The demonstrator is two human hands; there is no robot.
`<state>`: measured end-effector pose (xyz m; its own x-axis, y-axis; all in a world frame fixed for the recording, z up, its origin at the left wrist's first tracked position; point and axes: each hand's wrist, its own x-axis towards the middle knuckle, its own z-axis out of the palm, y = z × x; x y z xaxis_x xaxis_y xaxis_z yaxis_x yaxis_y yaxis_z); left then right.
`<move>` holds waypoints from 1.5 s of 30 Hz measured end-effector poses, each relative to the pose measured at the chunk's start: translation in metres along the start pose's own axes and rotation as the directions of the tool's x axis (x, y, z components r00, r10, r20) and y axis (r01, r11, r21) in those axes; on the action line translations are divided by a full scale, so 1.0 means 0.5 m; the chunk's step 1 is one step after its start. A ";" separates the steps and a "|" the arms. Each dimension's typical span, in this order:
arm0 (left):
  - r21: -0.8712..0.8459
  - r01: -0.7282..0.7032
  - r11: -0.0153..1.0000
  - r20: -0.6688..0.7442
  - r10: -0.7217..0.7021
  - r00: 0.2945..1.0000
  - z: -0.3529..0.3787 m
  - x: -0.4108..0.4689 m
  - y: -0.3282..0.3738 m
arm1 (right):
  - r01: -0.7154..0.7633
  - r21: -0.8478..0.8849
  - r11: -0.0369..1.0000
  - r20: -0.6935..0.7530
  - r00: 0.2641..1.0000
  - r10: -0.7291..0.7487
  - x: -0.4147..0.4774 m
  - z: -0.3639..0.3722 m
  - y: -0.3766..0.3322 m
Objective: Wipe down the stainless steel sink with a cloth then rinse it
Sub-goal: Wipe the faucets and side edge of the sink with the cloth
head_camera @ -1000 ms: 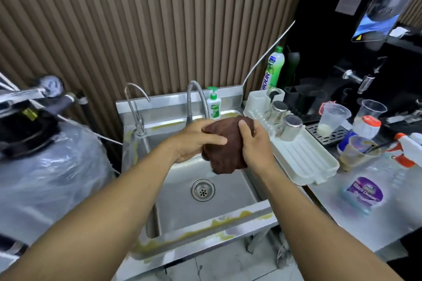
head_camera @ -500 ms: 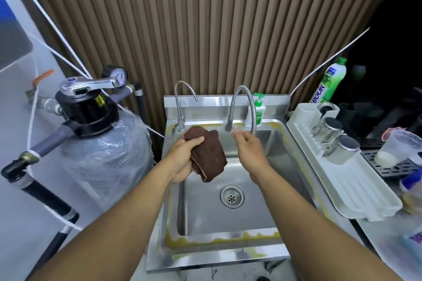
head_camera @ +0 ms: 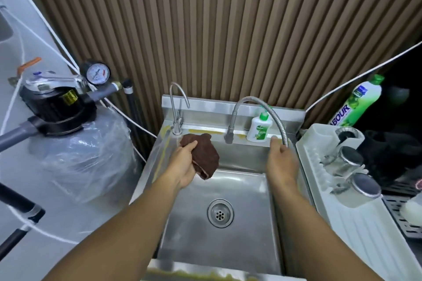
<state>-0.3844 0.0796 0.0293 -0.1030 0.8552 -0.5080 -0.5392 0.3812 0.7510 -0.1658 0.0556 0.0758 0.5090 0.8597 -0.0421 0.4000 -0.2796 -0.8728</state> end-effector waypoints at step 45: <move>0.368 -0.356 0.859 -0.613 0.513 0.601 0.136 0.505 0.117 | 0.210 -0.396 0.894 0.327 0.942 -0.076 0.247 0.362 0.102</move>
<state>-0.3850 0.3419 -0.0264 -0.8509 0.4939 -0.1791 -0.1184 0.1519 0.9813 -0.2204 0.2251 -0.0616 0.2001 0.9709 -0.1319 0.7659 -0.2389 -0.5969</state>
